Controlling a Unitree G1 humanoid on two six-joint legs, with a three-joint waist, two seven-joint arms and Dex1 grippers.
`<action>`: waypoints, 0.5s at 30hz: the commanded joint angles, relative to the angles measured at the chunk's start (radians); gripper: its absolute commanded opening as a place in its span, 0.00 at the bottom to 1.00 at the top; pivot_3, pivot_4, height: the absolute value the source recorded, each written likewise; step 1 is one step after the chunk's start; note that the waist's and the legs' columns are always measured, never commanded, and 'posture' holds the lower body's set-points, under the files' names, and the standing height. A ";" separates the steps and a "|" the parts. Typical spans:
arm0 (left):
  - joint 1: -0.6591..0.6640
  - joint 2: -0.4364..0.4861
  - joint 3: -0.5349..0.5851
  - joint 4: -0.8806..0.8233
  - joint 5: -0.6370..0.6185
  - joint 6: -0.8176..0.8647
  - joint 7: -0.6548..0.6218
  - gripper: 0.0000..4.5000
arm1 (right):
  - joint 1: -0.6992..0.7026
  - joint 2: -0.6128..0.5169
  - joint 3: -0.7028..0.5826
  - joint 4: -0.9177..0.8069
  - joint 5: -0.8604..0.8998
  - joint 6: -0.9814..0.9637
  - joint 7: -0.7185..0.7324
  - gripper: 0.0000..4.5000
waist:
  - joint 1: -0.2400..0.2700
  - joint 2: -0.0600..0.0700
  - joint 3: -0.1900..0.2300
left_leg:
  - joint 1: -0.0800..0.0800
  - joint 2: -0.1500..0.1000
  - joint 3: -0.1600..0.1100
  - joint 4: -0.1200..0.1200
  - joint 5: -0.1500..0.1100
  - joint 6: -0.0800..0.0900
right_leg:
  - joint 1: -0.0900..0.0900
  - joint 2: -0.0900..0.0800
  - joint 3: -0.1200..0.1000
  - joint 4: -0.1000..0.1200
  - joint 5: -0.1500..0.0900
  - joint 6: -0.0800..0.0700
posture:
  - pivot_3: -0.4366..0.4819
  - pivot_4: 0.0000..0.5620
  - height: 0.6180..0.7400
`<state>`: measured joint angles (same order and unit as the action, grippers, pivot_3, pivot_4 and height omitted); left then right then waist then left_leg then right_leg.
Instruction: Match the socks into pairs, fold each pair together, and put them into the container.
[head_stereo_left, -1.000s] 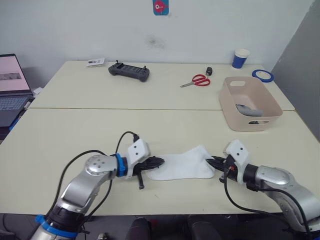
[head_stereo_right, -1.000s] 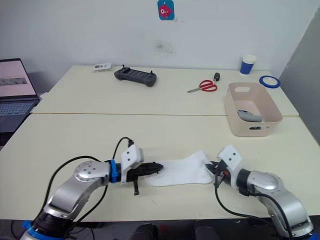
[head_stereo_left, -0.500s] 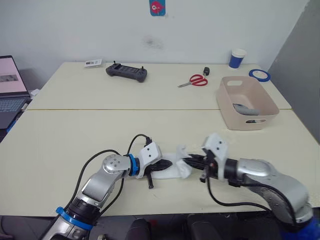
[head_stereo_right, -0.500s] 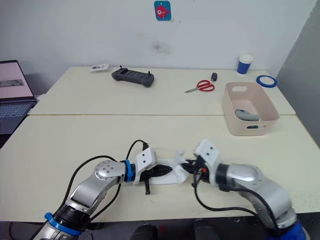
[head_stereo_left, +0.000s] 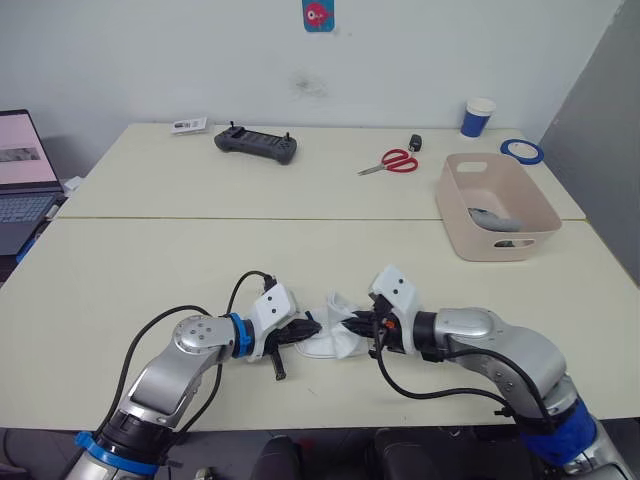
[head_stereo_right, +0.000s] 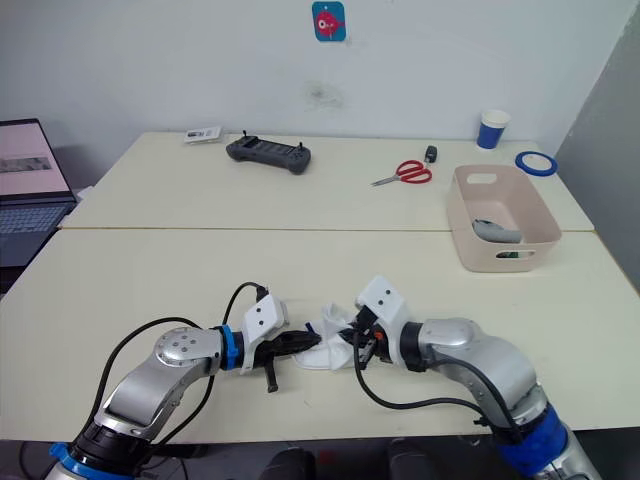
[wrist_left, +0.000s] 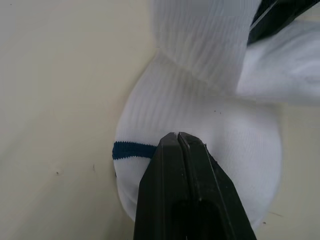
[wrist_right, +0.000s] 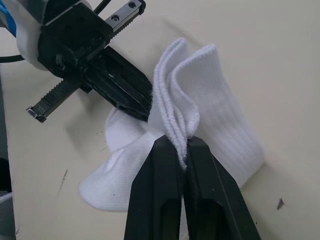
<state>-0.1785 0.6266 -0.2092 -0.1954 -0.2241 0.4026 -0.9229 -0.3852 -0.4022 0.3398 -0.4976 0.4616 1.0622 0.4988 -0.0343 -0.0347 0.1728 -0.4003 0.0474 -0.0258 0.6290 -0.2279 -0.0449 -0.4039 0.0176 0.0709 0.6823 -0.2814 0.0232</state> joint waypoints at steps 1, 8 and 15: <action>0.021 0.001 -0.022 0.009 0.019 0.002 0.001 0.00 | -0.034 0.044 0.017 0.022 -0.018 -0.012 -0.021 0.01 | 0.000 0.000 0.000 | 0.000 0.000 0.000 0.000 0.000 0.000 | 0.000 0.000 0.000 0.000 0.000 0.000 | 0.48 0.27 1.00; 0.021 0.009 0.010 -0.013 -0.003 0.016 0.001 0.00 | -0.031 0.101 0.052 0.090 -0.037 -0.045 -0.011 0.01 | 0.000 0.000 0.000 | 0.000 0.000 0.000 0.000 0.000 0.000 | 0.000 0.000 0.000 0.000 0.000 0.000 | 0.48 0.27 1.00; 0.082 0.049 0.207 -0.093 -0.137 0.129 0.024 0.00 | -0.040 0.095 0.032 0.026 -0.006 -0.049 0.039 0.33 | -0.015 0.000 0.000 | 0.000 0.001 -0.001 -0.001 0.000 0.000 | -0.001 0.001 -0.001 0.000 0.000 0.000 | 0.48 0.27 1.00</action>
<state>-0.1039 0.6653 -0.0573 -0.2462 -0.3263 0.5182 -0.9071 -0.4098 -0.3048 0.3856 -0.4073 0.4264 1.0172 0.5137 -0.0497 -0.0343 0.1731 -0.4008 0.0486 -0.0271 0.6282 -0.2280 -0.0449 -0.4048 0.0181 0.0697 0.6824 -0.2817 0.0227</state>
